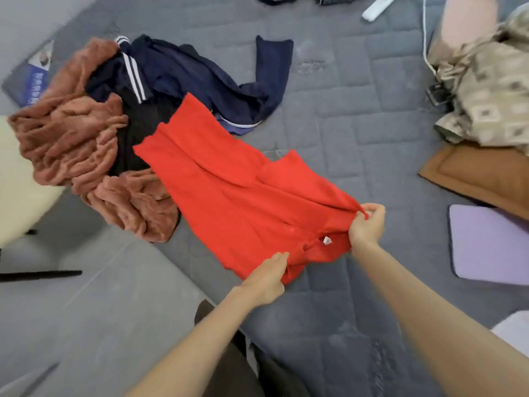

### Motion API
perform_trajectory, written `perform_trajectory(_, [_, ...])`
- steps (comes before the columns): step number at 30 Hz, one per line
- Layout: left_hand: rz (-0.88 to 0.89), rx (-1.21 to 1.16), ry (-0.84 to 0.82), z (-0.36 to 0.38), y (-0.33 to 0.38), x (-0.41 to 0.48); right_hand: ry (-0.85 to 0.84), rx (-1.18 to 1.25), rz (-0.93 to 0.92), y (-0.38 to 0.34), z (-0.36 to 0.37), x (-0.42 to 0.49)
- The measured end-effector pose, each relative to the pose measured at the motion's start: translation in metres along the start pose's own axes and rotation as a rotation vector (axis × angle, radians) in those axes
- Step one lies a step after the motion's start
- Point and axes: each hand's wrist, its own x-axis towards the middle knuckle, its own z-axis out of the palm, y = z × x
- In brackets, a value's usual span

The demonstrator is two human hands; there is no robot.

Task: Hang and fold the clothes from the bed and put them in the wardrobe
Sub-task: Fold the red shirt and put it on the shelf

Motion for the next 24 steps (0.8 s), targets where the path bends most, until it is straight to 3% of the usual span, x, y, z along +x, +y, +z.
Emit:
perform_trajectory(3, [0.100,-0.103,-0.130,0.045,0.038,0.020,0.049,-0.083,0.055,0.037,-0.033,0.022])
perform_trajectory(6, [0.102,-0.159,-0.185,0.078,0.052,0.035,-0.119,-0.309,0.132,0.075,-0.056,0.036])
perform_trajectory(11, [-0.081,-0.254,0.162,0.083,0.019,0.044,-0.267,-0.365,0.272,0.124,-0.060,0.022])
perform_trajectory(16, [-0.284,-0.270,0.356,0.049,-0.042,0.040,-0.307,-0.238,0.613,0.162,-0.036,-0.018])
perform_trajectory(19, [-0.143,-0.019,0.292,0.028,-0.075,0.036,-0.155,-0.187,0.650,0.172,-0.016,-0.043])
perform_trajectory(22, [0.029,0.424,0.231,0.013,-0.101,0.043,0.117,-0.010,0.573,0.176,0.003,-0.069])
perform_trajectory(24, [0.077,0.680,0.221,0.007,-0.115,0.052,0.203,0.075,0.546,0.182,0.014,-0.087])
